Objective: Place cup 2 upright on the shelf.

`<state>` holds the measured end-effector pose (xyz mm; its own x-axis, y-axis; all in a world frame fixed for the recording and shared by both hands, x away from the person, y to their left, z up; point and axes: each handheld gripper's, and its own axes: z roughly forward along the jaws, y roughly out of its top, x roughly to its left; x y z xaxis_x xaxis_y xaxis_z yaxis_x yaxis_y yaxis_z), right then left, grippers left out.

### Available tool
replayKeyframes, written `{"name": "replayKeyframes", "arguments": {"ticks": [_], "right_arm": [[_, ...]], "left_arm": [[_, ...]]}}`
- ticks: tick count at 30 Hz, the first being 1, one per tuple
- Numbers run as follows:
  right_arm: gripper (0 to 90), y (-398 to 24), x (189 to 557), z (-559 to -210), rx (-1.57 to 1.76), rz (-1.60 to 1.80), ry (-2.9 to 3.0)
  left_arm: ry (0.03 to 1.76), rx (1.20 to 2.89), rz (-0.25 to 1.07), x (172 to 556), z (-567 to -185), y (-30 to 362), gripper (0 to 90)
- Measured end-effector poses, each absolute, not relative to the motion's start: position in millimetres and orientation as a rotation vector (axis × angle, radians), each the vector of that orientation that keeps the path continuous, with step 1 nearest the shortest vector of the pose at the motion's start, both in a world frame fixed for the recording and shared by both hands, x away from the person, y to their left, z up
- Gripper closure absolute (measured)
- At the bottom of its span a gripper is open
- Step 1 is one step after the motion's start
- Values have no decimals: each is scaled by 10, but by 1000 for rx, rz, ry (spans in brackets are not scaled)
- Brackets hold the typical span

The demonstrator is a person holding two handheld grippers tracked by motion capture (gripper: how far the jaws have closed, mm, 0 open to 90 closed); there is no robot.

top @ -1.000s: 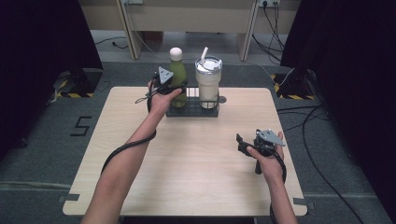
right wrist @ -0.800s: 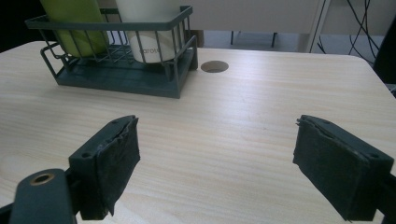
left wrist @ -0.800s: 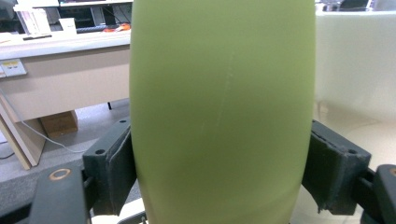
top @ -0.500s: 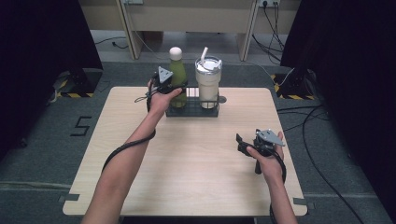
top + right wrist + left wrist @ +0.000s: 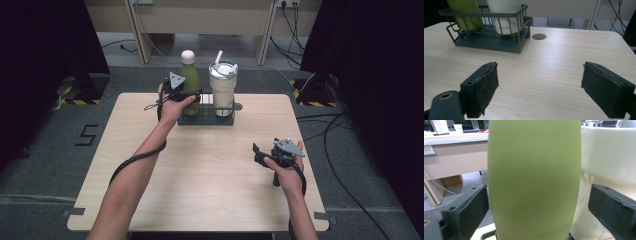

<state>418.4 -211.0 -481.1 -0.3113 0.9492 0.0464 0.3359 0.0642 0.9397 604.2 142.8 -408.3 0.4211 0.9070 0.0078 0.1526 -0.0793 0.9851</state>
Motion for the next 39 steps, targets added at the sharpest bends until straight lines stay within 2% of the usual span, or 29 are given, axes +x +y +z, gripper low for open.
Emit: {"name": "replayKeyframes", "arguments": {"ticks": [23, 39], "right_arm": [[139, -2068, 4175, -4816, 1283, 1241, 1730], [139, -2088, 4154, -4799, 1285, 1237, 1726]], "left_arm": [[945, 1545, 859, 5812, -4032, 1552, 0], [913, 1555, 879, 5508, -4003, 1723, 0]]}}
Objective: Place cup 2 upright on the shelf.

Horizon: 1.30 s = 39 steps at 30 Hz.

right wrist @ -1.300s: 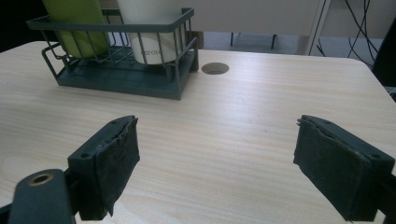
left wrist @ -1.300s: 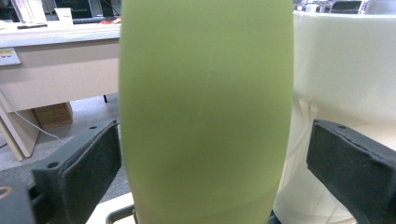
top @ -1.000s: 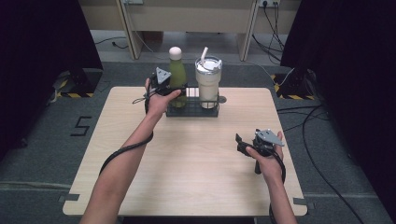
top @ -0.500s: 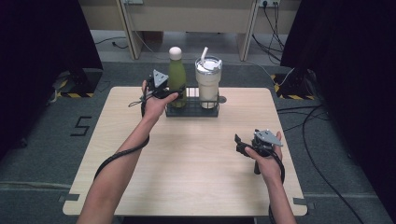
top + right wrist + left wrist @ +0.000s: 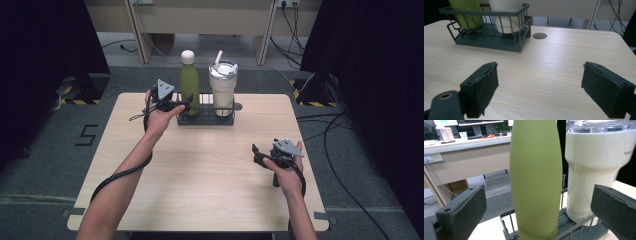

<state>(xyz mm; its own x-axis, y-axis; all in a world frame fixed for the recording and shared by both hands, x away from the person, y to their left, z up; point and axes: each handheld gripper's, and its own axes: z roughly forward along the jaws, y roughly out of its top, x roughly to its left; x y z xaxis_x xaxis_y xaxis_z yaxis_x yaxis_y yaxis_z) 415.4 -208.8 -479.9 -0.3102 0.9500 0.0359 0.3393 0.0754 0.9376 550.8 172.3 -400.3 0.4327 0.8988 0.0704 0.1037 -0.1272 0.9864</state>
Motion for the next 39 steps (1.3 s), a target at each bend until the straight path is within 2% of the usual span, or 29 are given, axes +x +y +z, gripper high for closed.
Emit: {"name": "replayKeyframes", "arguments": {"ticks": [39], "right_arm": [[140, -2076, 4122, -4794, 1284, 1231, 1725]], "left_arm": [[863, 1590, 864, 4650, -4319, 2133, 0]]}}
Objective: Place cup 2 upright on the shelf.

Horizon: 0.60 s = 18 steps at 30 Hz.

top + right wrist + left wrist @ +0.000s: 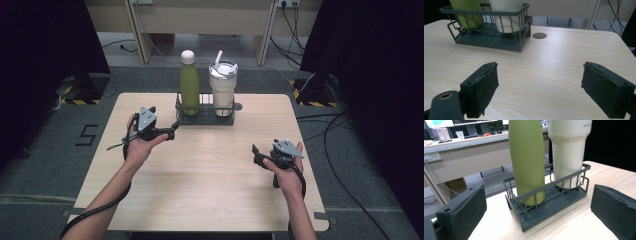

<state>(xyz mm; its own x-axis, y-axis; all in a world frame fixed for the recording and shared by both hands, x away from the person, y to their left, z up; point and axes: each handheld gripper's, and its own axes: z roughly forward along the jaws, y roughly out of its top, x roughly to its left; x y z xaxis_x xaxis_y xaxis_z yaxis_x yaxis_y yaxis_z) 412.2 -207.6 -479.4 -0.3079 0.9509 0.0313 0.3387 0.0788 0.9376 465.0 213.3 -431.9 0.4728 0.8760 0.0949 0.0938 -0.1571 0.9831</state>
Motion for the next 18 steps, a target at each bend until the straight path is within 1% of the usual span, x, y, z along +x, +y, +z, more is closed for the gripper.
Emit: {"name": "replayKeyframes", "arguments": {"ticks": [18], "right_arm": [[139, -2066, 4115, -4794, 1278, 1228, 1729]], "left_arm": [[859, 1593, 864, 4351, -4396, 2272, 0]]}}
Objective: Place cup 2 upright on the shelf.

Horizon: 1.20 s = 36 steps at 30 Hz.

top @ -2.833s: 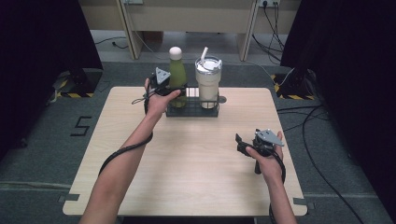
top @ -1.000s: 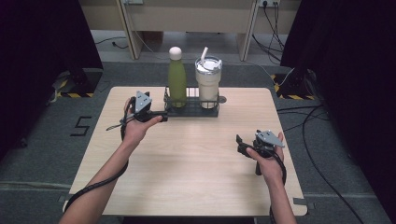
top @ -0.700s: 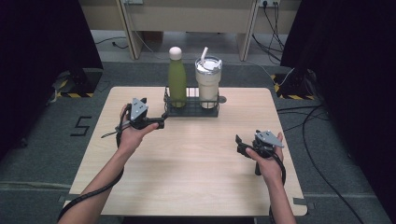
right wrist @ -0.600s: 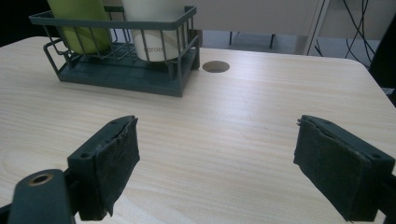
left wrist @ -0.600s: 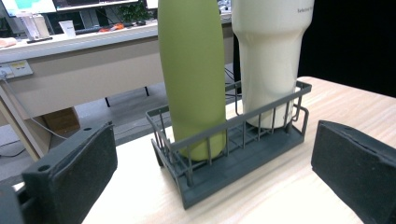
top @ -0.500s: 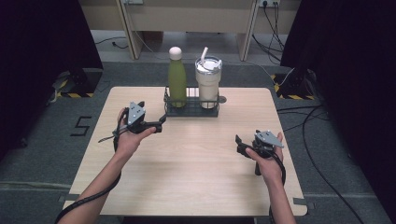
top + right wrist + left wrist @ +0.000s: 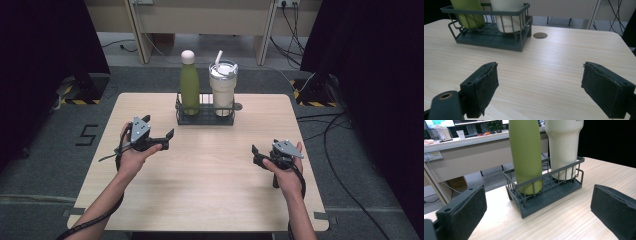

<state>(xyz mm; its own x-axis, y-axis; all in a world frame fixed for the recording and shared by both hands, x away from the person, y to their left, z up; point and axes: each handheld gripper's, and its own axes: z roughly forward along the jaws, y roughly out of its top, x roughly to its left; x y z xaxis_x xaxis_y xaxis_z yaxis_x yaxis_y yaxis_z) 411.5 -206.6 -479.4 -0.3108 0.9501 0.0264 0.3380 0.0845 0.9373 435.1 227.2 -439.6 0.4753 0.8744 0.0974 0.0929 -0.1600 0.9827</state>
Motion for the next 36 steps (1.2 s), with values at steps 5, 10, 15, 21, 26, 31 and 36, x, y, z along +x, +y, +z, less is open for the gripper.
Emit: {"name": "replayKeyframes", "arguments": {"ticks": [5, 10, 15, 21, 26, 31, 36], "right_arm": [[140, -2063, 4113, -4793, 1278, 1229, 1731], [140, -2061, 4111, -4794, 1279, 1229, 1729], [140, -2052, 4109, -4794, 1277, 1227, 1733], [139, -2057, 4106, -4793, 1278, 1228, 1731], [140, -2054, 4103, -4797, 1278, 1227, 1733], [140, -2045, 4102, -4803, 1277, 1227, 1736], [139, -2035, 4100, -4810, 1273, 1224, 1742]], "left_arm": [[861, 1596, 862, 4236, -4441, 2333, 0], [866, 1597, 864, 4111, -4490, 2404, 0], [868, 1591, 858, 3993, -4540, 2449, 0], [880, 1594, 849, 3862, -4655, 2507, 0], [897, 1605, 845, 3765, -4773, 2558, 0], [910, 1615, 840, 3699, -4888, 2604, 0], [923, 1610, 830, 3681, -4949, 2644, 0]]}}
